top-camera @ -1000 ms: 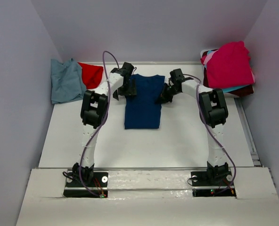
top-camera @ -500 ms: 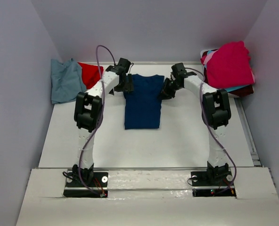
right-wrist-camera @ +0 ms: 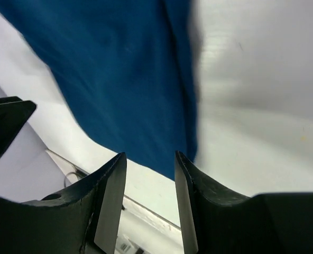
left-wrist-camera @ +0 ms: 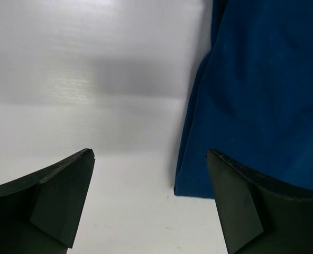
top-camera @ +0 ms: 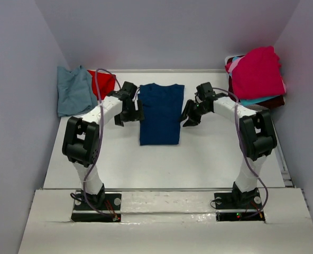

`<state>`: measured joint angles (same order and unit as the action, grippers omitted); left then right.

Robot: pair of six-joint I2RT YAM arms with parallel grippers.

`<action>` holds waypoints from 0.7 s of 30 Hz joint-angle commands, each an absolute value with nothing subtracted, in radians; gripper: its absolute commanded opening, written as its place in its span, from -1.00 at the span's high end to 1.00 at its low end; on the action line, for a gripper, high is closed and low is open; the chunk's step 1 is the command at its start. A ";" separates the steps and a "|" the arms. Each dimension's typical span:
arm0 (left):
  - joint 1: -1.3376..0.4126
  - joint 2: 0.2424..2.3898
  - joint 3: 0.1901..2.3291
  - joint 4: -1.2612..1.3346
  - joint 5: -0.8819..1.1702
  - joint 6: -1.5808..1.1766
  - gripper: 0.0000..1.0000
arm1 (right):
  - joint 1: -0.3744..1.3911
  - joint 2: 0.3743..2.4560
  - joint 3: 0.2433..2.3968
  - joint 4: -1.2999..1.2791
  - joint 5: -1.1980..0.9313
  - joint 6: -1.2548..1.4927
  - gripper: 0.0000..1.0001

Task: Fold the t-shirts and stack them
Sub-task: Fold the tshirt

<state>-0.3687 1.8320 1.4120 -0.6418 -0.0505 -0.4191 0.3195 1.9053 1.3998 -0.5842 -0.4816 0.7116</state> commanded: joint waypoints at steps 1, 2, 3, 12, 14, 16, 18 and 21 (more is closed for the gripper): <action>-0.367 1.703 1.225 -0.539 0.095 -0.471 -0.98 | 0.359 1.822 1.234 -0.468 -0.528 0.772 0.01; -0.367 1.675 1.198 -0.526 0.115 -0.477 -0.98 | 0.374 1.804 1.186 -0.459 -0.523 0.782 -0.04; -0.367 1.666 1.177 -0.506 0.121 -0.483 -0.98 | 0.374 1.798 1.163 -0.439 -0.519 0.788 -0.10; -0.367 1.618 1.025 -0.391 0.262 -0.511 -0.98 | 0.414 1.766 1.063 -0.373 -0.512 0.833 -0.26; -0.367 1.624 1.016 -0.380 0.278 -0.517 -0.98 | 0.414 1.764 1.054 -0.365 -0.512 0.839 -0.26; -0.367 1.629 1.005 -0.364 0.287 -0.522 -0.98 | 0.414 1.760 1.042 -0.350 -0.511 0.847 -0.26; -0.367 1.631 1.003 -0.357 0.299 -0.525 -0.98 | 0.414 1.756 1.025 -0.341 -0.511 0.857 -0.26; -0.367 1.635 0.994 -0.339 0.319 -0.537 -0.98 | 0.414 1.756 1.008 -0.324 -0.514 0.864 -0.26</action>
<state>-0.3687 1.6688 1.0080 -0.3836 0.2691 -0.5152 0.4072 1.7935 1.0294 -0.3832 -0.5064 0.8413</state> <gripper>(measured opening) 0.989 0.629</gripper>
